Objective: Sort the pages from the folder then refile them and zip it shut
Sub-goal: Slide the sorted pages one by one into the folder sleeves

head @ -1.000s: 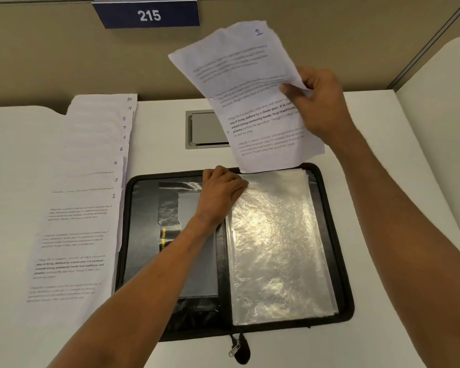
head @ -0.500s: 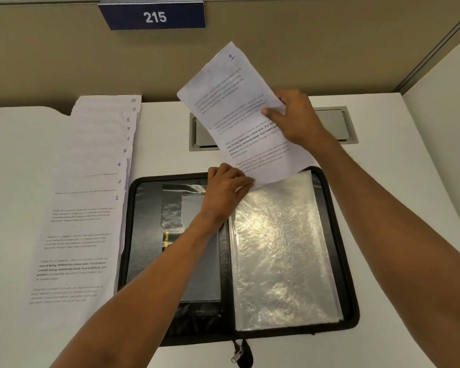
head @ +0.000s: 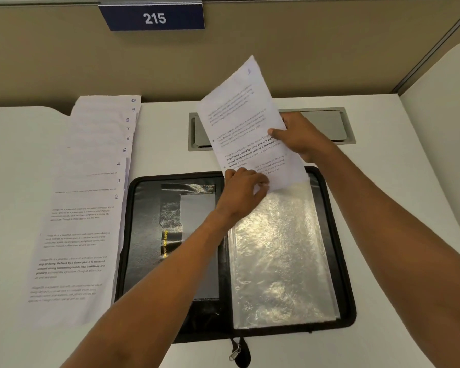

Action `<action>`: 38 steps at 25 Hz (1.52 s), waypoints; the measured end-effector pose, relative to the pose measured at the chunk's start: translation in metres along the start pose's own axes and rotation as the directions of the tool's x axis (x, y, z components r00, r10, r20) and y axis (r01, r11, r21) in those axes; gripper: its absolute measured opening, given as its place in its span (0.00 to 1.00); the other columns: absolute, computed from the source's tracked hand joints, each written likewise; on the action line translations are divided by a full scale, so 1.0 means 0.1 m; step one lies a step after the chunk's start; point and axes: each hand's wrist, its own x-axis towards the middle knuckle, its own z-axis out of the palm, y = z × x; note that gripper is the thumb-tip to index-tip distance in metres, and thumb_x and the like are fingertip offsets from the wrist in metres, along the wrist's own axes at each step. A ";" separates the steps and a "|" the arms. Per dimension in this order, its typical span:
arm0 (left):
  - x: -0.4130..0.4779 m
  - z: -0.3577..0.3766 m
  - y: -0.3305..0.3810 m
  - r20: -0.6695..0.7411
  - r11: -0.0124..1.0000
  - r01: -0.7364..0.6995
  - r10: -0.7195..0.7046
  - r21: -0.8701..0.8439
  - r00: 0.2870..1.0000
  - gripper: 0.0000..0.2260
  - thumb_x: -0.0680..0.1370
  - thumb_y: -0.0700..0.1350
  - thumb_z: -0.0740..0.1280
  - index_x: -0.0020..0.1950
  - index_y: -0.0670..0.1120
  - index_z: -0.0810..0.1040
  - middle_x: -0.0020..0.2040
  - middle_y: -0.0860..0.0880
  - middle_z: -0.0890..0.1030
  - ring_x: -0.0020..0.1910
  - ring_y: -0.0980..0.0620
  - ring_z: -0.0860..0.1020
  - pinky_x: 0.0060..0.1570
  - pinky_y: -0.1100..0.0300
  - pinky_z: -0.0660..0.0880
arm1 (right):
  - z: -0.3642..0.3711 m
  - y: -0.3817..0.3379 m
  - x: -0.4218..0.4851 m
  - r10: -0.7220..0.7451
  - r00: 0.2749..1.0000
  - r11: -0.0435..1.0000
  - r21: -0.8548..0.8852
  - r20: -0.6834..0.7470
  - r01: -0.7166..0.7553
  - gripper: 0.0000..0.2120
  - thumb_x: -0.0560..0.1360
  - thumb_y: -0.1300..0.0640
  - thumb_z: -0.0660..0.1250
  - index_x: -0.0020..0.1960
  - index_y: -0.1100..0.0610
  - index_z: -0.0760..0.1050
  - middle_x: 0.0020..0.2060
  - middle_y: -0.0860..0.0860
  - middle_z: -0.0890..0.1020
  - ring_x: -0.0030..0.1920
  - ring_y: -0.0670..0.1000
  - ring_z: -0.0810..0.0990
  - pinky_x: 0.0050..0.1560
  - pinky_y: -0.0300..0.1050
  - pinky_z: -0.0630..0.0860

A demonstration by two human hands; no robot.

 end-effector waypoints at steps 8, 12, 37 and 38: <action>0.08 0.29 0.73 0.023 0.978 0.029 -0.025 -0.206 0.999 0.07 0.83 0.50 0.68 0.54 0.54 0.86 0.51 0.57 0.86 0.52 0.55 0.78 0.57 0.52 0.62 | 0.06 0.07 -0.01 0.071 0.992 0.993 0.105 -0.109 -0.060 0.14 0.84 0.62 0.64 0.68 0.58 0.78 0.53 0.50 0.82 0.42 0.43 0.82 0.32 0.33 0.77; 0.07 0.35 0.82 -0.039 0.923 0.119 -0.143 -0.365 0.989 0.06 0.81 0.48 0.71 0.53 0.50 0.87 0.49 0.56 0.87 0.50 0.57 0.83 0.63 0.48 0.72 | 0.12 0.17 -0.04 0.073 0.986 0.992 0.117 -0.151 -0.055 0.14 0.84 0.60 0.64 0.68 0.57 0.78 0.54 0.50 0.83 0.44 0.44 0.82 0.35 0.34 0.77; 0.28 0.31 0.84 -0.073 0.784 0.247 -0.348 -0.570 0.935 0.01 0.76 0.50 0.77 0.46 0.56 0.88 0.46 0.60 0.87 0.54 0.59 0.82 0.65 0.40 0.66 | -0.24 0.39 -0.08 0.343 0.939 0.936 0.076 0.036 -0.344 0.13 0.79 0.63 0.71 0.63 0.58 0.78 0.55 0.52 0.84 0.49 0.52 0.84 0.44 0.48 0.81; 0.27 0.31 0.85 -0.078 0.793 0.246 -0.345 -0.557 0.935 0.01 0.76 0.49 0.77 0.46 0.55 0.88 0.46 0.59 0.87 0.54 0.59 0.81 0.64 0.44 0.64 | -0.25 0.40 -0.06 0.347 0.937 0.936 0.047 0.039 -0.349 0.13 0.79 0.64 0.71 0.63 0.58 0.78 0.54 0.52 0.84 0.48 0.52 0.84 0.42 0.47 0.81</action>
